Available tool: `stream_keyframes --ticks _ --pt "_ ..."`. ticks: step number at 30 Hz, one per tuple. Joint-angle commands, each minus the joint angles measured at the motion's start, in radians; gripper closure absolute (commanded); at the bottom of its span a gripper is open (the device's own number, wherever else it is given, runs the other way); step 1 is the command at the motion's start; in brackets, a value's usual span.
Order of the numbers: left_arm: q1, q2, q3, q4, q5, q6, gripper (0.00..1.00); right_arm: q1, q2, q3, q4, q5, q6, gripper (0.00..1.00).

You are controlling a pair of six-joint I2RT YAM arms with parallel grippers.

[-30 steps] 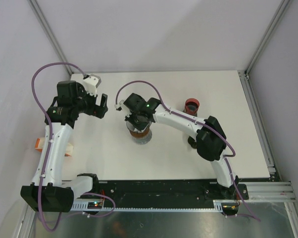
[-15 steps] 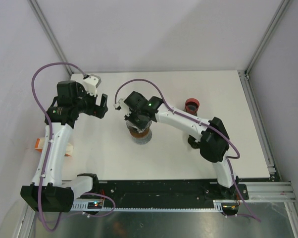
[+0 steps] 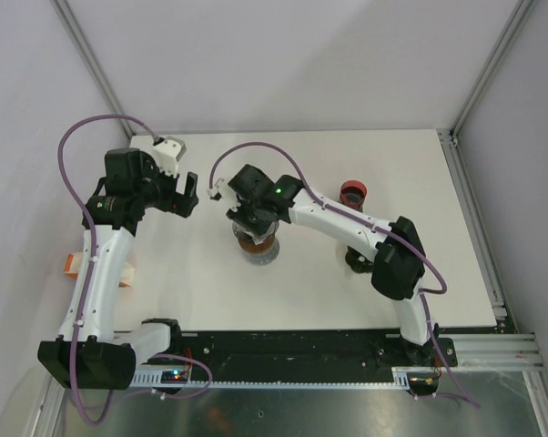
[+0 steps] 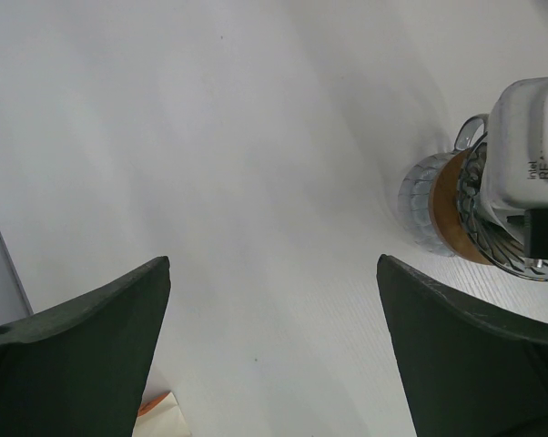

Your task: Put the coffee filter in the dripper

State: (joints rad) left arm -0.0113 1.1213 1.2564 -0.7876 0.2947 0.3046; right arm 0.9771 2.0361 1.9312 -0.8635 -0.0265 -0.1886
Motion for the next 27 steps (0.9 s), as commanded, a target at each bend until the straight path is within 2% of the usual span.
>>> stream_keyframes --ticks 1,8,10,12,14,19,27 --pt "0.008 -0.021 0.012 0.020 0.020 -0.002 0.00 0.010 -0.089 0.054 -0.010 0.008 -0.014 0.72" --pt "0.008 -0.023 0.014 0.021 0.019 -0.001 0.00 0.017 -0.093 0.052 -0.022 0.010 -0.021 0.71" --pt "0.008 -0.025 0.012 0.021 0.017 -0.001 0.00 0.020 -0.092 0.054 -0.026 0.017 -0.021 0.79" --pt "0.008 -0.026 0.010 0.021 0.017 -0.001 0.00 0.022 -0.093 0.053 -0.022 0.003 -0.020 0.93" --pt "0.008 -0.025 0.008 0.021 0.019 0.000 0.00 0.024 -0.090 0.044 -0.013 -0.034 -0.017 0.98" --pt "0.008 -0.027 0.007 0.021 0.017 0.001 0.00 0.031 -0.044 0.027 -0.016 -0.054 -0.003 1.00" --pt "0.008 -0.023 0.005 0.022 0.022 0.001 0.00 0.033 0.025 0.027 -0.039 0.025 0.011 1.00"
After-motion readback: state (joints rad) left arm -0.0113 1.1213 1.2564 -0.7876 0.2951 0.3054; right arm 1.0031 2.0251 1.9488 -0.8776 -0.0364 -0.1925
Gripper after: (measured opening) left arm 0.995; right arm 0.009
